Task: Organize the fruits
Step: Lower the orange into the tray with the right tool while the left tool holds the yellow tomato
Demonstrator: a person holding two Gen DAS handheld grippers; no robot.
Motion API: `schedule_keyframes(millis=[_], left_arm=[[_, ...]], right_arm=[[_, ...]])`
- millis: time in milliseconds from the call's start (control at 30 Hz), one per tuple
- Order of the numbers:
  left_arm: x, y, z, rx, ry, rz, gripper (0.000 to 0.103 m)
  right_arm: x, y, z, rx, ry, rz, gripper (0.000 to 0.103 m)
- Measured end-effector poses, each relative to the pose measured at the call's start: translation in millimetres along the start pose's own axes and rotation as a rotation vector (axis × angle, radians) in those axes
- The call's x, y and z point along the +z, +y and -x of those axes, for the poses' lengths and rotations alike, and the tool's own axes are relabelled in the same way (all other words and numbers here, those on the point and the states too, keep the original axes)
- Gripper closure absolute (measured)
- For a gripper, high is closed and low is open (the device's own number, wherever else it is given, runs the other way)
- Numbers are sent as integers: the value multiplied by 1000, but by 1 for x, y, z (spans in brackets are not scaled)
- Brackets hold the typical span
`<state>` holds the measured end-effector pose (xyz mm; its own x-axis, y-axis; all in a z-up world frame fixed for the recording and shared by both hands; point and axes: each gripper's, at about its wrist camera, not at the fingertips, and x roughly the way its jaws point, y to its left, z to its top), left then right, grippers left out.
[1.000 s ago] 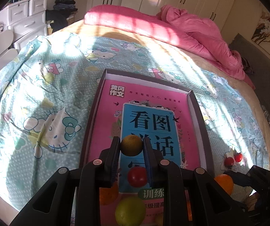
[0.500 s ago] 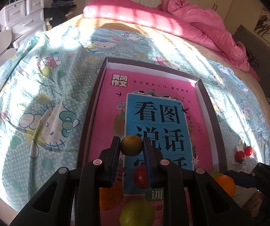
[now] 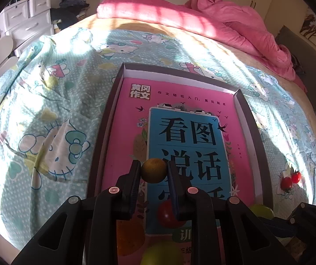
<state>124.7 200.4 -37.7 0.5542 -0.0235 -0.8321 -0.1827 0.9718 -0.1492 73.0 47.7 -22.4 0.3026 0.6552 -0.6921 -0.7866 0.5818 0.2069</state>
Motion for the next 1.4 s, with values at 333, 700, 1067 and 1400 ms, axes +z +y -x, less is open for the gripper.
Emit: schedule_keyframes(millis=[333,700,1067,1400], left_arm=[[-1,0,-4,7,11,-8,78],[-3,0,-10,18,33,-4,78],[-6,0,-13,29,51,-3,78],[-8,1,-14,32,59,-6,78]], right_arm=[[-4,0,-11,-12,26,-3,63],[-11,4,-27,0,79,9,63],[-16,10,-32,-43,90,58,63],[-16,7,-32,-42,96,63,63]])
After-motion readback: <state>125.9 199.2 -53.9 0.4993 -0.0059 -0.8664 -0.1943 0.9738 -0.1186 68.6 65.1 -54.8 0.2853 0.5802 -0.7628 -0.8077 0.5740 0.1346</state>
